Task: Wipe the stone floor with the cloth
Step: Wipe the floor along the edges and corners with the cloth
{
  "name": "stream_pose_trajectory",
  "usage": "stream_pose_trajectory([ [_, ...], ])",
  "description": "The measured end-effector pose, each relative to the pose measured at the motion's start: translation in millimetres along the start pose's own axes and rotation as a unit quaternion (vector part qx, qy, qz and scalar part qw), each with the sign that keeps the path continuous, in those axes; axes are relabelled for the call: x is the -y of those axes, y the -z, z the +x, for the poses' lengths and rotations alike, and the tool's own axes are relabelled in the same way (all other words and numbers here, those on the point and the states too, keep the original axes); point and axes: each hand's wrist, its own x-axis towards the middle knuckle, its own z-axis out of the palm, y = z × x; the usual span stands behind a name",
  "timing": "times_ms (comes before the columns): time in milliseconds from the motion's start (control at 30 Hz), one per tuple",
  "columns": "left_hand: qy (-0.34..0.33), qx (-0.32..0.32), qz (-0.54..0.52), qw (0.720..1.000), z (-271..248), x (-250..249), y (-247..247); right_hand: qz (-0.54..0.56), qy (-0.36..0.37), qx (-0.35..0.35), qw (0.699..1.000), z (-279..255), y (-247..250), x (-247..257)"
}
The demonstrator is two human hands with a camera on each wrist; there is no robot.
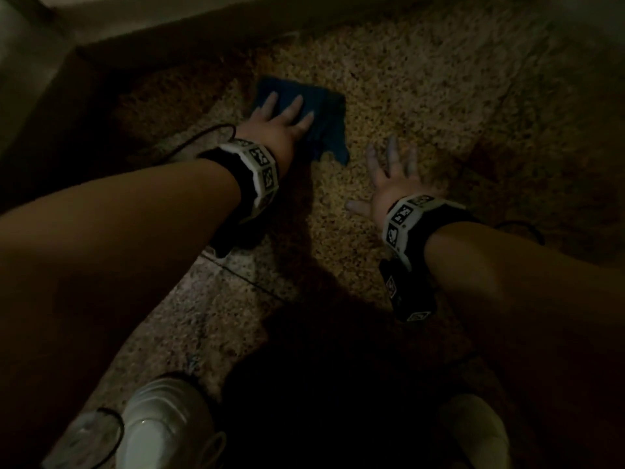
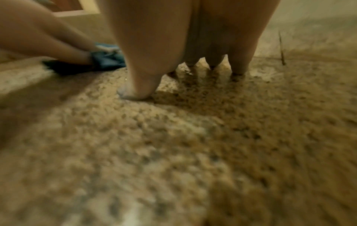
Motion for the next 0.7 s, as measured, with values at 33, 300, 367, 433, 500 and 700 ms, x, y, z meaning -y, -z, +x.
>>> stream_pose_trajectory([
  [33, -0.005, -0.013, -0.005, 1.000, 7, -4, 5, 0.012, 0.003, 0.000, 1.000, -2, 1, 0],
  [300, -0.007, -0.002, -0.025, 1.000, 24, -9, 17, 0.025, -0.008, 0.003, 1.000, -8, 5, 2],
  [367, -0.005, 0.021, -0.008, 1.000, 16, -10, 18, 0.026, -0.005, 0.002, 1.000, -8, 6, 2],
  [433, -0.008, 0.036, 0.020, 0.999, 0, -13, 14, 0.023, 0.004, -0.007, 1.000, -10, 4, -2],
  [500, -0.020, 0.036, 0.038, 0.998, -24, -14, 0, 0.022, 0.019, -0.020, 0.999, -15, 4, -6],
  [700, -0.059, 0.060, 0.025, 0.996, -69, -8, -50, -0.082, 0.016, 0.007, 0.996, -30, 7, -25],
])
